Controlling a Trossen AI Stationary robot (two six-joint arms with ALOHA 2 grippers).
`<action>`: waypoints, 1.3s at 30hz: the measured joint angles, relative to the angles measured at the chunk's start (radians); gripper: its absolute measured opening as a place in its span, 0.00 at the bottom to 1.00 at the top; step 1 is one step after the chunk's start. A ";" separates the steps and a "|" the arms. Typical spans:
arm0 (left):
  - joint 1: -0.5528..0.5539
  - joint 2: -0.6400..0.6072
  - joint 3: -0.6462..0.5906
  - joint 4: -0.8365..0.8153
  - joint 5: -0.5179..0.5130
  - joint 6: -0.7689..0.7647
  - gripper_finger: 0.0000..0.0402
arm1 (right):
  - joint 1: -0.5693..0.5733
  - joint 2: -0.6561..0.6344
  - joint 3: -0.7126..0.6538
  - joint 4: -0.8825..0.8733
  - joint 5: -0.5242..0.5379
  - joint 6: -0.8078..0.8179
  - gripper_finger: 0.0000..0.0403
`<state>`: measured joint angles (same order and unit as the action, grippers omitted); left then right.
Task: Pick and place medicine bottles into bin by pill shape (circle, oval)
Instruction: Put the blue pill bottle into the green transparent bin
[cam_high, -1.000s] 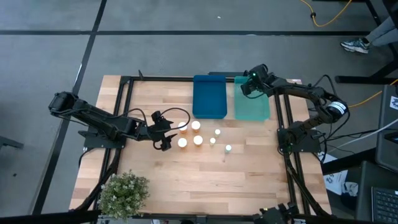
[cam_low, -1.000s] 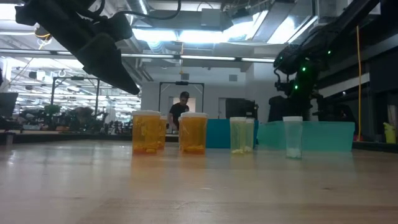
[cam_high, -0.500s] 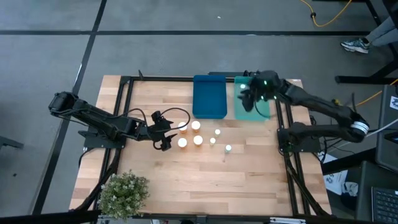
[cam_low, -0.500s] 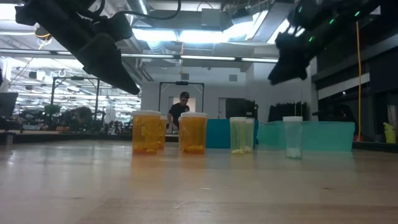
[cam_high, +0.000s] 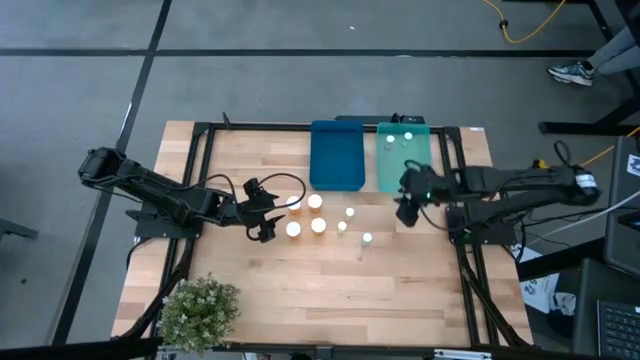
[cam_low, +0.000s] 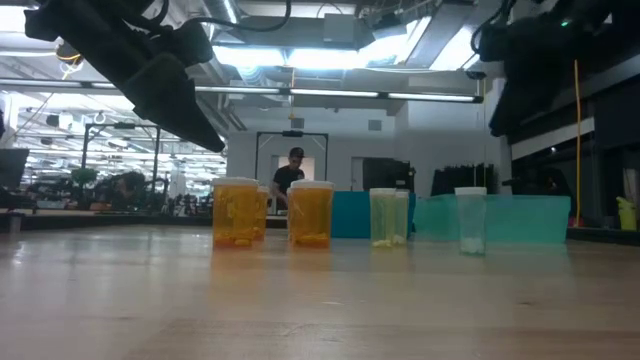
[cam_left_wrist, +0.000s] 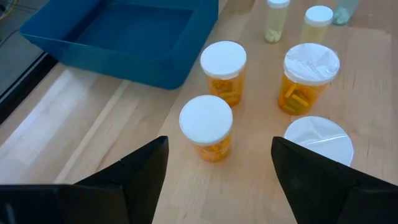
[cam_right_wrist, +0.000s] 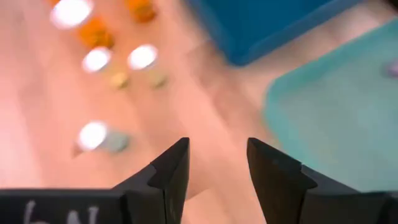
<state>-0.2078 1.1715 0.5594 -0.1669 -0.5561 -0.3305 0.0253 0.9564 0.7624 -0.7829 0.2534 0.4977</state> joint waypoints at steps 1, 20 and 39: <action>0.000 0.000 0.000 0.000 0.000 0.000 0.69 | 0.040 0.012 0.000 0.001 0.000 0.024 0.40; 0.000 0.000 0.000 0.000 0.000 0.000 0.69 | 0.466 0.496 -0.001 0.294 0.079 0.335 0.40; 0.000 0.000 0.000 0.000 0.000 0.000 0.69 | 0.426 0.562 -0.002 0.435 0.227 0.331 0.40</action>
<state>-0.2077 1.1713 0.5594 -0.1665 -0.5560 -0.3302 0.4515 1.5188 0.7609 -0.3477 0.4807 0.8288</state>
